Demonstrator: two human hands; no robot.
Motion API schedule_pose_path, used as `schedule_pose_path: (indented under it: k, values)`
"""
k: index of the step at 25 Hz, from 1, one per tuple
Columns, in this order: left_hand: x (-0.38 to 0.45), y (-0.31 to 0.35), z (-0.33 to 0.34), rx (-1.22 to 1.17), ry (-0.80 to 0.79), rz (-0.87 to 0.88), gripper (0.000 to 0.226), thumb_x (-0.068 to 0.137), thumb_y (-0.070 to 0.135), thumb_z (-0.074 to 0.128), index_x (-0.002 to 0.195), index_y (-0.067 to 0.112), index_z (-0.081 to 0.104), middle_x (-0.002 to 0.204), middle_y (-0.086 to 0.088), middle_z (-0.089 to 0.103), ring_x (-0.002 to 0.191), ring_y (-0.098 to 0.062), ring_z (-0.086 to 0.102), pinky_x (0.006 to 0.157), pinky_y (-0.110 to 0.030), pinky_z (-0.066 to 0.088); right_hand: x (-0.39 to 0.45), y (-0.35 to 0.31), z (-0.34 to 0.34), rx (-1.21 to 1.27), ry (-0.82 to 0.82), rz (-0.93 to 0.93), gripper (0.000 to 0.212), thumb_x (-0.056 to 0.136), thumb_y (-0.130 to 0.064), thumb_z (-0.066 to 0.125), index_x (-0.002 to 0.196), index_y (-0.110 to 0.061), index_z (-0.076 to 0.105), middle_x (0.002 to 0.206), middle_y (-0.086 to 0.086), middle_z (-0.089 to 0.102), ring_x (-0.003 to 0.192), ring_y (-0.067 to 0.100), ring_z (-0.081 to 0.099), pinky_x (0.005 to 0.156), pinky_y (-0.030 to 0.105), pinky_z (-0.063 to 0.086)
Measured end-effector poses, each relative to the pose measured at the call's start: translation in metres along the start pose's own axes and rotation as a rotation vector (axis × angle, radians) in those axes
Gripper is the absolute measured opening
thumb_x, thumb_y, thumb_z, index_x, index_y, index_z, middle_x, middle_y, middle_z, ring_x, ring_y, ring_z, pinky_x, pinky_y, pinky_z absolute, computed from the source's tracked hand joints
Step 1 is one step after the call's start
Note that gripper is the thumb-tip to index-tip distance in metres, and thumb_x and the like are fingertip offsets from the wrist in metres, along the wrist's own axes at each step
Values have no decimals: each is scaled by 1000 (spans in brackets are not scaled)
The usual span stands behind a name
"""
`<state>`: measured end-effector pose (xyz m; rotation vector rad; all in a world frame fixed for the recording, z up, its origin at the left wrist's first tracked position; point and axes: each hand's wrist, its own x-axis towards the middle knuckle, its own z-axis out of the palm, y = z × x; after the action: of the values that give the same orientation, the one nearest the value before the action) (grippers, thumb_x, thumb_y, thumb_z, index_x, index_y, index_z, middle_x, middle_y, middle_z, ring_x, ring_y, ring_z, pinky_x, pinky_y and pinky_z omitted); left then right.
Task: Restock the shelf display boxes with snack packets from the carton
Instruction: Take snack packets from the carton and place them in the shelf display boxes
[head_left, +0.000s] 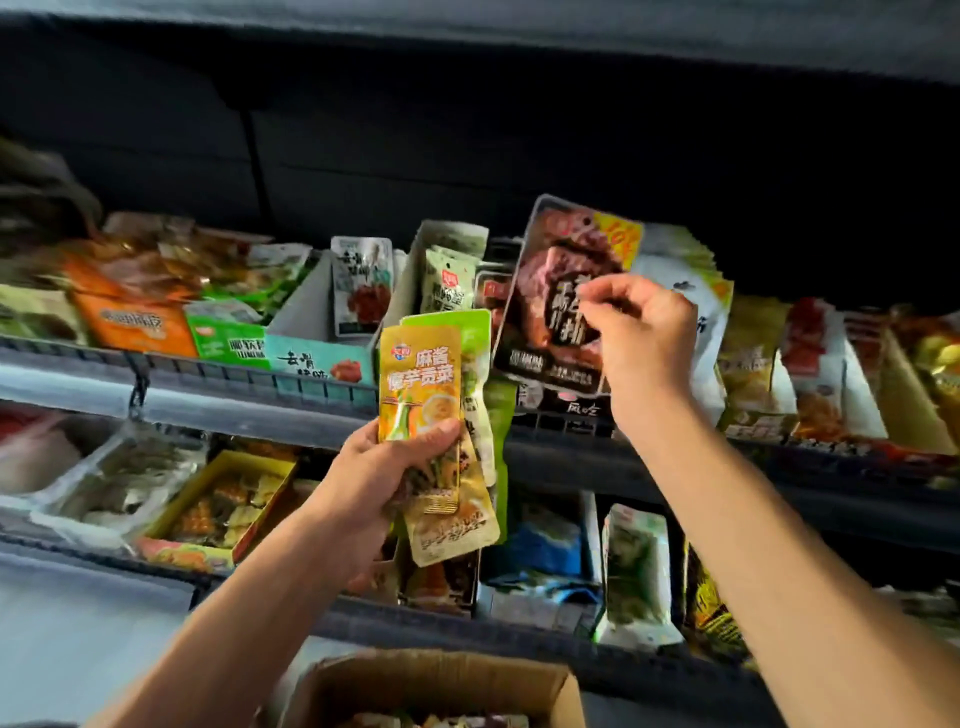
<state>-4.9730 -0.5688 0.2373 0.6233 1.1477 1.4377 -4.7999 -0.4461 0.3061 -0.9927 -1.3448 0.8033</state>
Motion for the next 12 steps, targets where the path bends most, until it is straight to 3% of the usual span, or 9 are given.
schedule_pose_path:
  k: [3,5,7,10,12]
  values:
    - [7,-1,-7,-18,32,13,43,73,19,78,114,8,68,102,-17,75,89,-35,74,81,-50,57,41,-5,28,89,132,-44,40,79,6,62,61,-29,69,80,-11,73,76,3,64,80,40,58]
    - [10,-1,-9,-32,44,13,48,70,20,80,114,9,67,101,-17,75,89,-36,74,79,-49,57,53,2,43,-23,85,-95,43,80,9,58,62,-29,67,85,-8,74,64,-7,59,71,29,54]
    - [13,1,-11,-58,33,10,47,69,19,79,113,9,67,101,-18,75,90,-37,73,78,-48,58,52,18,48,-222,-8,-182,43,83,9,56,64,-28,67,86,-10,72,67,-5,62,72,27,52]
    - [14,7,-10,-85,-5,17,43,72,17,78,113,7,67,103,-19,74,92,-38,72,75,-46,60,46,42,46,-507,-133,-223,34,84,8,58,77,-20,76,110,0,71,107,11,62,100,23,43]
    - [15,8,-10,-97,-2,24,43,74,17,77,114,7,67,104,-19,74,94,-38,72,76,-46,60,47,49,44,-595,-126,-310,30,83,5,61,79,-20,77,109,2,71,111,17,58,101,26,40]
